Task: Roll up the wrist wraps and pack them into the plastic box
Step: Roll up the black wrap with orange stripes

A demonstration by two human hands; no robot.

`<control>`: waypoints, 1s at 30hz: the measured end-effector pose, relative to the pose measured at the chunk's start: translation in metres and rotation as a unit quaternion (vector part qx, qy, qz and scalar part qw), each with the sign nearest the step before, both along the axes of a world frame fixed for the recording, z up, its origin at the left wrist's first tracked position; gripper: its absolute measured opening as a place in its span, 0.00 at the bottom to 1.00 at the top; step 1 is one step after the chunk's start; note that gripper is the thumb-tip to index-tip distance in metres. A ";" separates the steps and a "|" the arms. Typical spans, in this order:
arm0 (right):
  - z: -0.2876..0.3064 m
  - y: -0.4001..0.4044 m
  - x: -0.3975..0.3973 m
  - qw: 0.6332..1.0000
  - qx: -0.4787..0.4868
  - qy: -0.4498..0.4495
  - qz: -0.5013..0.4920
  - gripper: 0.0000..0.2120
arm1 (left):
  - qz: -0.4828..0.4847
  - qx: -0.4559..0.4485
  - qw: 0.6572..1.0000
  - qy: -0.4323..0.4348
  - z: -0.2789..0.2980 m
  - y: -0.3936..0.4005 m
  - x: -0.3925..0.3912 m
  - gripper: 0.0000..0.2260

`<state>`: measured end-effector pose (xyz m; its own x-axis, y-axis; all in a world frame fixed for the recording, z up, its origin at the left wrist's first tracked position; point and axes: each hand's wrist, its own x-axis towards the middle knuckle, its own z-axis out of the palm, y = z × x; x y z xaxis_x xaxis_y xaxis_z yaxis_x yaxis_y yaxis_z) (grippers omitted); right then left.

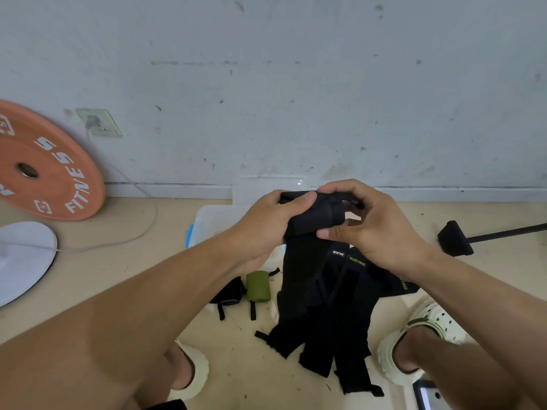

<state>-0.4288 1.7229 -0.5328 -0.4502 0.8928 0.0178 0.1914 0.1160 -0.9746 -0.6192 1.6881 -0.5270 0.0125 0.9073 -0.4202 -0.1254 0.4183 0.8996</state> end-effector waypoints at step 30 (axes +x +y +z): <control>0.007 0.003 0.002 0.998 -0.014 -0.052 0.015 0.31 | -0.031 0.055 0.998 -0.007 -0.002 -0.005 0.000 0.20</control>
<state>-0.4266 1.7259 -0.5263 -0.4753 0.8781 -0.0556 0.2894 0.0964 -0.9523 -0.6187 1.6833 -0.5292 0.0749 0.9456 -0.3166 -0.1149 0.3235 0.9392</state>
